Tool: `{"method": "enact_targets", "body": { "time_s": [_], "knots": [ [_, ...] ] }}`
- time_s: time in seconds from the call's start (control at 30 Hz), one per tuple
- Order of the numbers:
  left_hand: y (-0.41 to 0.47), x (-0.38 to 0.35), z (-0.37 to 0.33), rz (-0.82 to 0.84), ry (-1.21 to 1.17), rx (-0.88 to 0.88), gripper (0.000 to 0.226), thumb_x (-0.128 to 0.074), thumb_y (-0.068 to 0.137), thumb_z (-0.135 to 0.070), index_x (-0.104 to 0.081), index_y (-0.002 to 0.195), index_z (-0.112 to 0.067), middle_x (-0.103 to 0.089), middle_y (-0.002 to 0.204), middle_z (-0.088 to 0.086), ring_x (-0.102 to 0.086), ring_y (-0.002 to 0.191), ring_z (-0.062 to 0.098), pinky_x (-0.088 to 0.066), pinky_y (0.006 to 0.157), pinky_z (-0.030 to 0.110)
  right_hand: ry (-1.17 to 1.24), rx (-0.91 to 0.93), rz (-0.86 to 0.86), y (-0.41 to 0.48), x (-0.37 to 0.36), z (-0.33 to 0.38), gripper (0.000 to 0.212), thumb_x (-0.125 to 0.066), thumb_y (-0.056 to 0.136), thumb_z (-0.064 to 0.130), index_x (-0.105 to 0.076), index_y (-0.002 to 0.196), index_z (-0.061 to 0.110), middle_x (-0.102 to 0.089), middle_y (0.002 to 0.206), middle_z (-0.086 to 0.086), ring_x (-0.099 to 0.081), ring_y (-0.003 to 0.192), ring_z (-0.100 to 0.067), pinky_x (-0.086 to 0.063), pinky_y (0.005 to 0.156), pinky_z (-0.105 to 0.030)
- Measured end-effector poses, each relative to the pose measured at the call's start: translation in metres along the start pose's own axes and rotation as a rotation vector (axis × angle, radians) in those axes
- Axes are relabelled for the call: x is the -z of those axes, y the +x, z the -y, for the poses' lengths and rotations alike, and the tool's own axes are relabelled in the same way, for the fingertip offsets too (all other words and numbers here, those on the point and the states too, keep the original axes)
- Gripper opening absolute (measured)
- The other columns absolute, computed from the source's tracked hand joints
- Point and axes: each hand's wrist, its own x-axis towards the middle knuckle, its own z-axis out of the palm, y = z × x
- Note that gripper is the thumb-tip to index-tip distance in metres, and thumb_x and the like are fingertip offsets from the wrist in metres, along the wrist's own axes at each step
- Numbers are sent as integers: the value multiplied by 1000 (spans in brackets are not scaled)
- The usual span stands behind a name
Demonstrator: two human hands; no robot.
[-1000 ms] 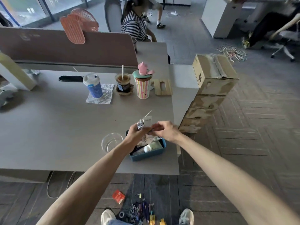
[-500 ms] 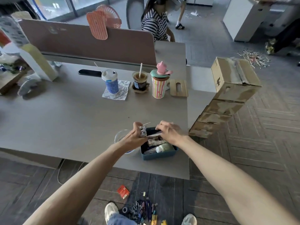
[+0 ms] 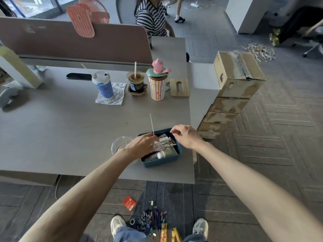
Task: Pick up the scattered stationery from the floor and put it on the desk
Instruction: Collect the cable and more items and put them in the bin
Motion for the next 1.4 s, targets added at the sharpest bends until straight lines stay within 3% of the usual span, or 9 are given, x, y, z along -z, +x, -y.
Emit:
{"method": "enact_targets", "body": {
  "time_s": [0.13, 0.33, 0.67, 0.8, 0.87, 0.93, 1.03, 1.3, 1.4],
  "knots": [
    [-10, 14, 2, 26, 63, -169, 38, -59, 81, 3, -63, 118, -6, -63, 102, 13, -63, 84, 29, -53, 74, 40, 1, 1, 10, 2, -4, 7, 22, -51, 98, 20, -65, 115, 19, -66, 117, -5, -62, 99, -22, -51, 80, -32],
    [-7, 40, 10, 59, 398, -512, 37, -66, 61, 1, -69, 95, -11, -62, 85, 4, -63, 72, 21, -55, 58, 28, 41, 35, -16, 7, 1, 17, 22, -52, 98, 18, -66, 114, 14, -67, 116, -7, -62, 100, -24, -53, 83, -37],
    [-2, 36, 28, 144, 472, -581, 20, -80, 69, -5, -66, 68, -19, -61, 70, -5, -59, 63, 11, -52, 50, 22, 65, 30, -56, 2, -1, 10, 19, -53, 97, 19, -68, 110, 18, -68, 114, -2, -62, 101, -20, -53, 85, -36],
    [-2, 30, 30, 211, 706, -468, 22, -82, 63, -11, -64, 61, -22, -59, 64, -6, -60, 61, 14, -52, 51, 24, 73, 17, -67, 2, 4, 6, 19, -54, 97, 20, -69, 108, 19, -69, 112, -2, -63, 101, -19, -52, 87, -35],
    [1, 28, 21, 337, 705, -368, 8, -66, 80, -6, -67, 77, -13, -65, 79, 2, -65, 74, 22, -55, 64, 31, 79, 15, -79, 4, 8, 4, 19, -54, 97, 20, -69, 108, 19, -69, 110, -2, -63, 100, -19, -53, 87, -35],
    [9, 19, 14, 394, 774, -292, 18, -49, 90, -1, -66, 91, -6, -68, 98, 8, -65, 91, 28, -53, 78, 34, 99, 6, -95, 4, 9, 3, 19, -54, 96, 19, -69, 108, 17, -69, 110, -2, -63, 98, -18, -53, 86, -32],
    [11, 6, 8, 417, 823, -237, 18, -49, 91, -1, -67, 92, -7, -69, 100, 8, -66, 92, 27, -52, 78, 33, 138, -17, -137, 1, 6, -1, 18, -55, 96, 16, -69, 107, 15, -71, 107, -2, -64, 94, -16, -52, 83, -28],
    [-8, 16, 14, 214, 586, -140, 21, -46, 91, -14, -61, 107, -17, -64, 101, 3, -62, 97, 24, -53, 80, 39, 144, -19, -77, -17, 8, -10, 21, -52, 97, 21, -66, 114, 19, -69, 112, -1, -64, 97, -16, -54, 83, -31],
    [-31, 28, 1, 98, 500, -123, 28, -52, 81, -17, -67, 106, -18, -65, 106, 1, -63, 98, 21, -53, 81, 33, 12, 49, 93, -17, 11, -4, 34, -41, 99, 24, -59, 128, 20, -60, 130, -3, -57, 118, -23, -48, 98, -42]
  ]
}}
